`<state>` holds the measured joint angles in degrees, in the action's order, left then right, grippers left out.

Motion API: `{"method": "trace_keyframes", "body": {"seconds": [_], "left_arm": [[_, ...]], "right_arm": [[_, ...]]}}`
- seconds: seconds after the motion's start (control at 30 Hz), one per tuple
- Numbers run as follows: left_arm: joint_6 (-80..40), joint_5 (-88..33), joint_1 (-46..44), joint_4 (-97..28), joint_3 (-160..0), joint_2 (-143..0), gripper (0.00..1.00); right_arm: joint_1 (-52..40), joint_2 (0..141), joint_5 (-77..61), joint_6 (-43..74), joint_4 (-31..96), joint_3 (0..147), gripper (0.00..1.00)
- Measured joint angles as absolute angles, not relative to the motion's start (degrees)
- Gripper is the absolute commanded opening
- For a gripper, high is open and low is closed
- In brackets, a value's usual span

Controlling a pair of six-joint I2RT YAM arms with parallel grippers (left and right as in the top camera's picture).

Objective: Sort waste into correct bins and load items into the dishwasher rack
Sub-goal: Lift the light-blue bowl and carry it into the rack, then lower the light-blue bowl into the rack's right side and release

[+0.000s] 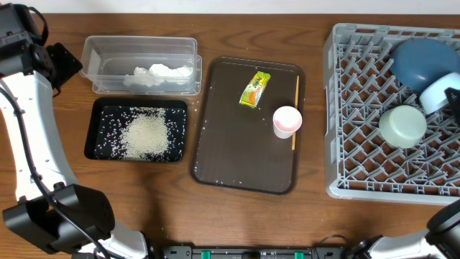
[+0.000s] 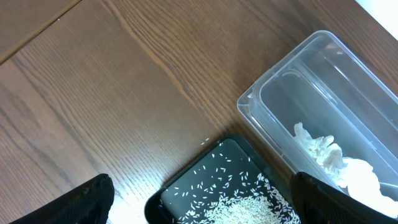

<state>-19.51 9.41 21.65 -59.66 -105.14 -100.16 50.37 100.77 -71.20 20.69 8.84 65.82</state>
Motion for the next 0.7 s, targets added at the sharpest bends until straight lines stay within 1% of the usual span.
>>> {"method": "trace_keyframes", "body": {"seconds": [0.33,0.53,0.7], "left_arm": [[-19.51,9.41,21.65,-59.66,-105.14,-100.16,0.93],[-19.51,9.41,21.65,-59.66,-105.14,-100.16,0.92],[-19.51,9.41,21.65,-59.66,-105.14,-100.16,0.92]], "right_arm": [[51.03,102.13,-71.68,22.31,10.13,65.60,0.01],[52.47,101.30,-69.23,22.15,17.41,65.89,0.02],[52.58,98.35,-62.22,21.91,22.48,66.43,0.07]]}}
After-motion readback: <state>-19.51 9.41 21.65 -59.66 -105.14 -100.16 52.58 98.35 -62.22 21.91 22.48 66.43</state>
